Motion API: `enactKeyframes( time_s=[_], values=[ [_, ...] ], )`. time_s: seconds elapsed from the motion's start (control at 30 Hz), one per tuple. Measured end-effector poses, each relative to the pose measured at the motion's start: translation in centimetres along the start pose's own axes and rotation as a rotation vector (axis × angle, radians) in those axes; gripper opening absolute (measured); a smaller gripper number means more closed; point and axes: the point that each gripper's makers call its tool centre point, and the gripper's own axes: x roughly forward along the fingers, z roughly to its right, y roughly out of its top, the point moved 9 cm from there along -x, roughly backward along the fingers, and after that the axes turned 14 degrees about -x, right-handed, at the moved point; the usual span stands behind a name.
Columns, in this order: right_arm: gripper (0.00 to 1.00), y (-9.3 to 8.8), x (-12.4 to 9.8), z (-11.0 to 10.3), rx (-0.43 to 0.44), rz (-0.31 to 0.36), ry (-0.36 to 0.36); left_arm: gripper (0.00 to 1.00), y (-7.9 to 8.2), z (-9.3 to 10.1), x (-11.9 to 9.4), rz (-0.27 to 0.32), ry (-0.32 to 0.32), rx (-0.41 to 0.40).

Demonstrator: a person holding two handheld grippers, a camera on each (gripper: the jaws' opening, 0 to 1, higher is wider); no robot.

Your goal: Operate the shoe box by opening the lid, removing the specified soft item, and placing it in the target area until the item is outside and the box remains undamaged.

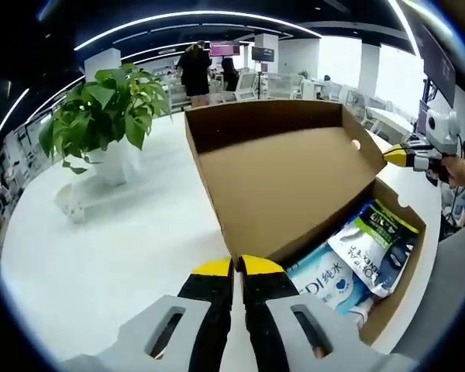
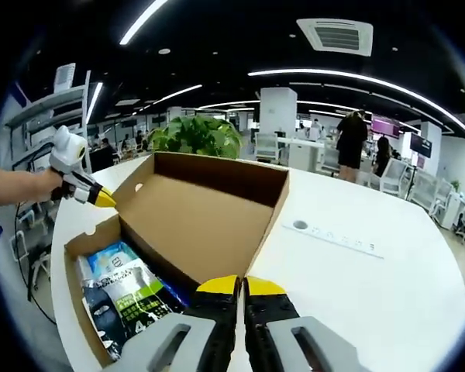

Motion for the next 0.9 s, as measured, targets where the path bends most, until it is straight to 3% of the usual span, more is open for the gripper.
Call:
enactKeyframes(
  time_s=[0.9],
  values=[
    [0.0, -0.2, 1.5, 1.0, 0.092, -0.02, 0.001, 0.01, 0.5, -0.4, 1.0, -0.002, -0.009, -0.035]
  ],
)
